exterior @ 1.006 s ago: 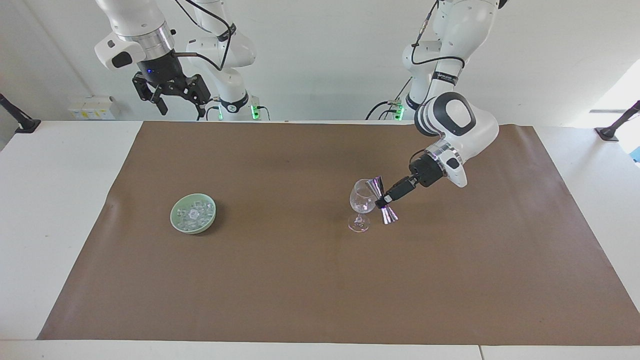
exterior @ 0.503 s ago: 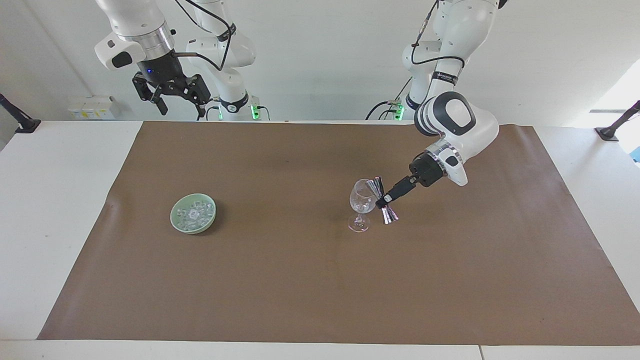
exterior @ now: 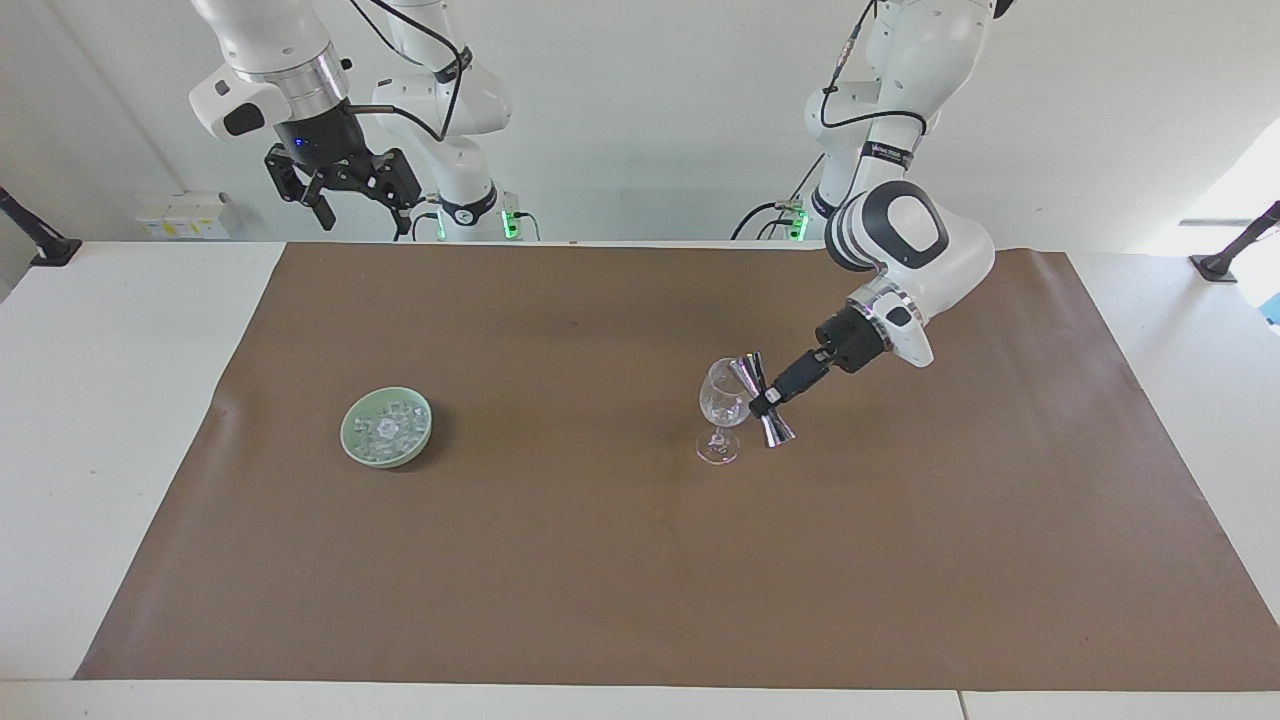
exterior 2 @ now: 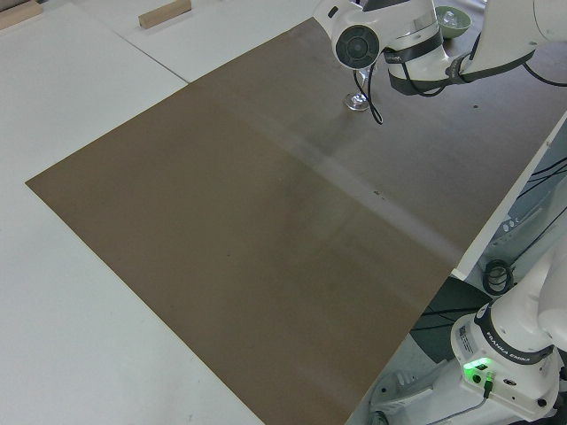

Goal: Pour wine and add ice with both arms
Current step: 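Hold the jigger tipped over the glass with the left gripper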

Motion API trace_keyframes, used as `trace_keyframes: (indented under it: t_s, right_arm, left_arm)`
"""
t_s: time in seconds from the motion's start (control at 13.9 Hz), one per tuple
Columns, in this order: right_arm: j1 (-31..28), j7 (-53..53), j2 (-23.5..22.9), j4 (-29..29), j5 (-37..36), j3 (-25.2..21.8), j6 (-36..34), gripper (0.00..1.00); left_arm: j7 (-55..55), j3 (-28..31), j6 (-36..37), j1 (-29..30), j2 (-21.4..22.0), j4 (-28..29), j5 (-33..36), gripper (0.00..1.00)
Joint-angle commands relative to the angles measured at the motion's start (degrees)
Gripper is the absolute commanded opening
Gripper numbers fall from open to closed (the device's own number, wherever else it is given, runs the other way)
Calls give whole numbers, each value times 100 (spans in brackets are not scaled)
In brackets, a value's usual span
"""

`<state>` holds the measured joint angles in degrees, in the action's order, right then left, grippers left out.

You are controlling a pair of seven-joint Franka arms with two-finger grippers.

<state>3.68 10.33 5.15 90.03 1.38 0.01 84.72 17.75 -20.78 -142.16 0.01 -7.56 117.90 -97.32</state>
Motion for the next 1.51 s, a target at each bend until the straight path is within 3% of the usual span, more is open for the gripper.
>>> trace_keyframes:
  t_s: [0.0, 1.44]
  right_arm:
    - [-8, -93, 13, 14, 29, -1, -44, 100]
    - [-8, -119, 13, 5, 29, 26, -26, 100]
  left_arm:
    - [351, 74, -137, -150, 9, -56, -164, 0]
    - [1257, 66, -102, -107, 26, -83, -252, 0]
